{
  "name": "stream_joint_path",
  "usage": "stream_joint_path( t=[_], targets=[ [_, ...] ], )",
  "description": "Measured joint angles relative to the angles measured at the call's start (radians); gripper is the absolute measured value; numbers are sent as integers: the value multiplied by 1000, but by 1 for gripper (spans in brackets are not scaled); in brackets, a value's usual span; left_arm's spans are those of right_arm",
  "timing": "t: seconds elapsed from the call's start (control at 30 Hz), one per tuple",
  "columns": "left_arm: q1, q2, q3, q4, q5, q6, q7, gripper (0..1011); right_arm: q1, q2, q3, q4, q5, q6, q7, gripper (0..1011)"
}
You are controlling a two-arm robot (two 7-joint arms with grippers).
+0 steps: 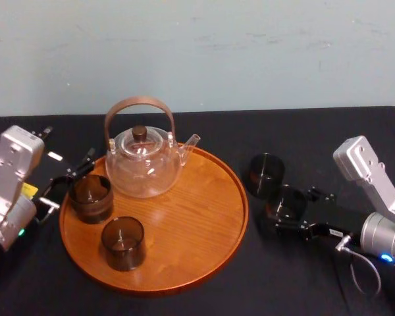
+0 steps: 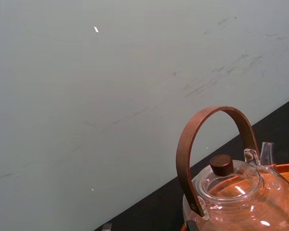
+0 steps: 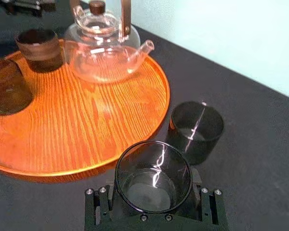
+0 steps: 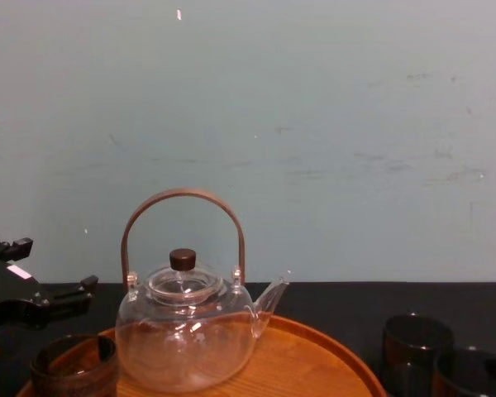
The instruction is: Pick up the glass from the table and place it on the tray.
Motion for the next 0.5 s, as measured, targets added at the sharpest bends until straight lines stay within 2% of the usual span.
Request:
stream_joint_path(
  t=[0.27, 0.5],
  targets=[
    [0, 0, 0, 0, 0, 0, 0, 1001, 17, 13, 0, -36, 15, -17, 23, 904],
    [0, 0, 0, 0, 0, 0, 0, 1001, 59, -3, -36, -35, 12, -38, 36, 905]
  ],
)
